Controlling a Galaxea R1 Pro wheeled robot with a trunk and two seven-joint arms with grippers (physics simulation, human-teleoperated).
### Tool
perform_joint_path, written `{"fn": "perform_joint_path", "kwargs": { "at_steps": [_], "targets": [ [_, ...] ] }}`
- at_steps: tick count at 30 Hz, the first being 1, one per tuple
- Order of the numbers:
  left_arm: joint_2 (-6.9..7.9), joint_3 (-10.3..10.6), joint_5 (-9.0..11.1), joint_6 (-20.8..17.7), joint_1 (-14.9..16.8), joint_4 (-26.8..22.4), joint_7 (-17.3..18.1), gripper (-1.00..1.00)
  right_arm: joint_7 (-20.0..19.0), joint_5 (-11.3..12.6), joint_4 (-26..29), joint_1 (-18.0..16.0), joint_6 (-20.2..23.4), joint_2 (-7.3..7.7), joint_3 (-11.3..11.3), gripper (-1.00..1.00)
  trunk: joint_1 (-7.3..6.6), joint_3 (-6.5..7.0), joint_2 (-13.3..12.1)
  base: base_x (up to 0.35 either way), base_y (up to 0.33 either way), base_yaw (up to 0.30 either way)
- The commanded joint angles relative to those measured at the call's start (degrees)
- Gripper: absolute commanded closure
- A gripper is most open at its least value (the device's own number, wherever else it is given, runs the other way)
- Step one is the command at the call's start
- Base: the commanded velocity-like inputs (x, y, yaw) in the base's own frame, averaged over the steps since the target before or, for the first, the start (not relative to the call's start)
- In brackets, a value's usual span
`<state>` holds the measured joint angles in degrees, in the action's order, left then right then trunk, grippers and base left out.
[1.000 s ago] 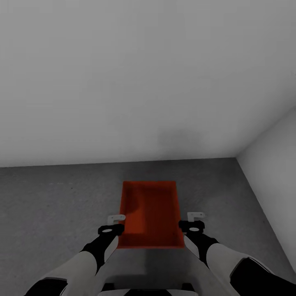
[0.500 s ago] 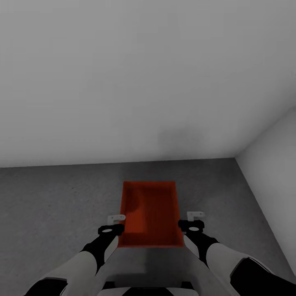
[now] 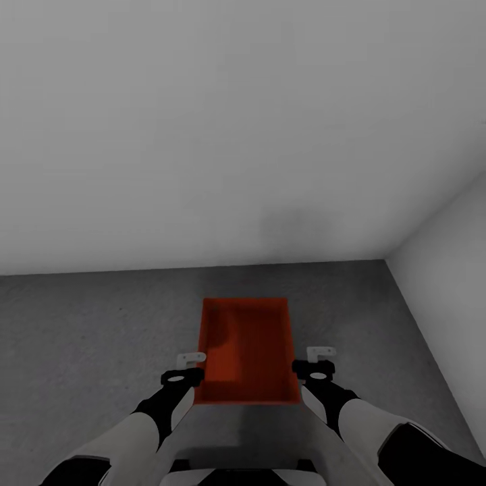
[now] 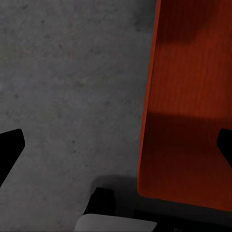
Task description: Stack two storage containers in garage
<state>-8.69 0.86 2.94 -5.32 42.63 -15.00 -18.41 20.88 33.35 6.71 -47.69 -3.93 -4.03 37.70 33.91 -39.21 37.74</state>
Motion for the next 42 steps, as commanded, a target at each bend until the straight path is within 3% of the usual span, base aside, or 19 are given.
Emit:
{"fn": "perform_joint_path", "kwargs": {
  "at_steps": [1,10,28,42],
  "targets": [
    [-0.01,0.11,0.31,-0.31,0.0,-0.12,-0.23,-1.0,0.18,0.61,-0.05,-0.03,-0.34,-0.01,0.44,-1.0,-0.21,0.14,-0.37,0.0,0.0,0.0],
    [-0.01,0.12,0.31,-0.3,0.0,-0.12,-0.23,-1.0,0.15,0.32,-0.12,-0.03,-0.4,0.01,0.44,-1.0,-2.19,1.76,-3.98,0.0,0.0,0.0],
    [-0.06,0.2,0.31,-0.22,0.0,-0.46,-2.43,-1.0,0.29,0.15,-0.12,-0.03,-0.77,-0.03,0.54,-1.0,-2.19,1.76,-3.98,-0.009,0.0,0.0],
    [-0.09,0.27,0.37,-0.23,0.0,-1.43,-2.34,-1.0,0.22,0.2,-0.12,0.01,-0.65,-0.08,0.62,-1.0,-2.19,1.76,-3.98,-0.309,0.0,0.0]
  ]
}}
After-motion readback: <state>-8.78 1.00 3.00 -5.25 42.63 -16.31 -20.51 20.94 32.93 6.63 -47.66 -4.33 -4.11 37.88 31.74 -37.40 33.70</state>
